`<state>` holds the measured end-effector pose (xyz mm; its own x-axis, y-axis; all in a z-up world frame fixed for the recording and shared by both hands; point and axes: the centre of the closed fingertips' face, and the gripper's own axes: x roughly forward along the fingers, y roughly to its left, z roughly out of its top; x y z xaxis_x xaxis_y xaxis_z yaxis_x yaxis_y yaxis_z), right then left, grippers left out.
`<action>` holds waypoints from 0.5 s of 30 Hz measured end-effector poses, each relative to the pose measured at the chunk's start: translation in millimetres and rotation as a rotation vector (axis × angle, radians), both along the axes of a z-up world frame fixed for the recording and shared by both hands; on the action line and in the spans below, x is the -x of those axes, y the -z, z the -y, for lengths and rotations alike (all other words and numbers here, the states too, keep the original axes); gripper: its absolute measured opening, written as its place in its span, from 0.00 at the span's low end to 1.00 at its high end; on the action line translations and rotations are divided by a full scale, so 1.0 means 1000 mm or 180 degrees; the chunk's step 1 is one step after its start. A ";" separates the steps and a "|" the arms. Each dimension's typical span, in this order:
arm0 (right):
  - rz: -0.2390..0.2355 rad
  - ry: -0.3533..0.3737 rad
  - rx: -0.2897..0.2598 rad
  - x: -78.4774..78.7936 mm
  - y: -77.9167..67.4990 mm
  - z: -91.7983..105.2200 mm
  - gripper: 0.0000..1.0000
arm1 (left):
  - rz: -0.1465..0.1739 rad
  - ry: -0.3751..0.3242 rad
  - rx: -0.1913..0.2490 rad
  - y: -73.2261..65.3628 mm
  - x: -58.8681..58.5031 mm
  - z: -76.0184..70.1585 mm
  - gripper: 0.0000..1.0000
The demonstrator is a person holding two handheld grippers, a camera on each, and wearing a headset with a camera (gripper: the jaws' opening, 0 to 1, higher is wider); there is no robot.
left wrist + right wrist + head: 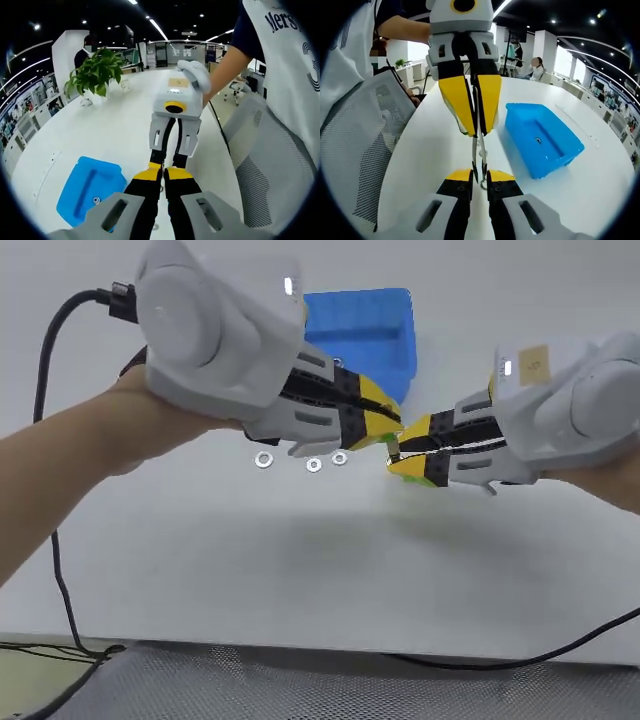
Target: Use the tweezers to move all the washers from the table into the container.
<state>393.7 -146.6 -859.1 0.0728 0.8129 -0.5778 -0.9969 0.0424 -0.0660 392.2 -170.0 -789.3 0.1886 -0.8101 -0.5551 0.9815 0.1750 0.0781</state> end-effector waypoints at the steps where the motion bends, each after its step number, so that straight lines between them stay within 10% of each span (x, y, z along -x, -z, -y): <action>1: -0.0009 0.0004 -0.0001 0.000 0.000 0.000 0.12 | -0.0014 0.0000 0.0002 0.001 0.000 0.000 0.07; 15: -0.0040 0.0024 -0.0019 -0.002 0.007 0.001 0.12 | -0.0046 0.0018 -0.0012 0.007 0.000 0.002 0.07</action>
<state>395.6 -147.1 -865.7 0.0717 0.8157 -0.5740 -0.9973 0.0503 -0.0531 392.2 -171.6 -796.1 0.1759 -0.8091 -0.5607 0.9835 0.1691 0.0646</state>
